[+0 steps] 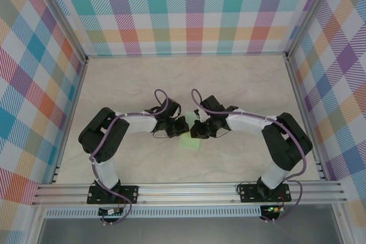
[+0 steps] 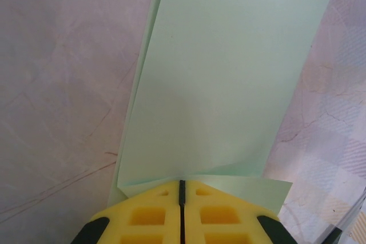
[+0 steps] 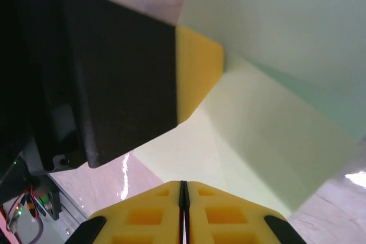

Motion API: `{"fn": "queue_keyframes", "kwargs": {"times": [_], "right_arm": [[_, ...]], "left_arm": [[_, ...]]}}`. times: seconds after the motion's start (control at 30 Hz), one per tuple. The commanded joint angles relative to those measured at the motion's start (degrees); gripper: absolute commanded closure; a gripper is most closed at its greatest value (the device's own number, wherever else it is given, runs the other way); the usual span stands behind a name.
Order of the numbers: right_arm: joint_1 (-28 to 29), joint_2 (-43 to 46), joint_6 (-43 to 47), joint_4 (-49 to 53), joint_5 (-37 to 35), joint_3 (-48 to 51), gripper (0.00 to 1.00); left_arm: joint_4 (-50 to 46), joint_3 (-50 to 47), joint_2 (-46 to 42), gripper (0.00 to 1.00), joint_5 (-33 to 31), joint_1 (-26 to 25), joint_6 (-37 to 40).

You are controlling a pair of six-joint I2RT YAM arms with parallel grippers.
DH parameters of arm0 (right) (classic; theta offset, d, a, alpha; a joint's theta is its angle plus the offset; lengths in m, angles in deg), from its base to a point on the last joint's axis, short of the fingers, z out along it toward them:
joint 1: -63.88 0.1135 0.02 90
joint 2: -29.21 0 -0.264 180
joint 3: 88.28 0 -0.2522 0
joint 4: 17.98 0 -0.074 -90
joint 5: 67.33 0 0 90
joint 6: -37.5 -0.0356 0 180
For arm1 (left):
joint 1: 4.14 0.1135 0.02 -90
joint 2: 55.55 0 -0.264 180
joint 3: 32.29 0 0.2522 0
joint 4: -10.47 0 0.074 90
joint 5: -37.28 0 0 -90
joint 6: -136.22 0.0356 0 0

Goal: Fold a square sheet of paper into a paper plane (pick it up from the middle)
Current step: Fold the triangle a second time at the center of the table.

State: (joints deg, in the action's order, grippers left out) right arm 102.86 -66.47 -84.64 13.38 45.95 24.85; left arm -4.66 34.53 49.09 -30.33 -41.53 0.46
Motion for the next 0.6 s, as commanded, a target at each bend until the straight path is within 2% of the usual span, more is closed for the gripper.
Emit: {"fn": "queue_keyframes", "kwargs": {"times": [0.0,0.57], "right_arm": [[1.1,-2.1,-0.2,-0.5,1.1,0.2,0.89],[3.0,-6.5,3.7,7.6,-5.6,-2.2,0.9]], "left_arm": [[-6.8,-2.7,4.3,0.93,-5.0,-0.4,-0.9],[-7.8,-2.6,5.0,0.94,-6.2,-0.5,-2.0]]}}
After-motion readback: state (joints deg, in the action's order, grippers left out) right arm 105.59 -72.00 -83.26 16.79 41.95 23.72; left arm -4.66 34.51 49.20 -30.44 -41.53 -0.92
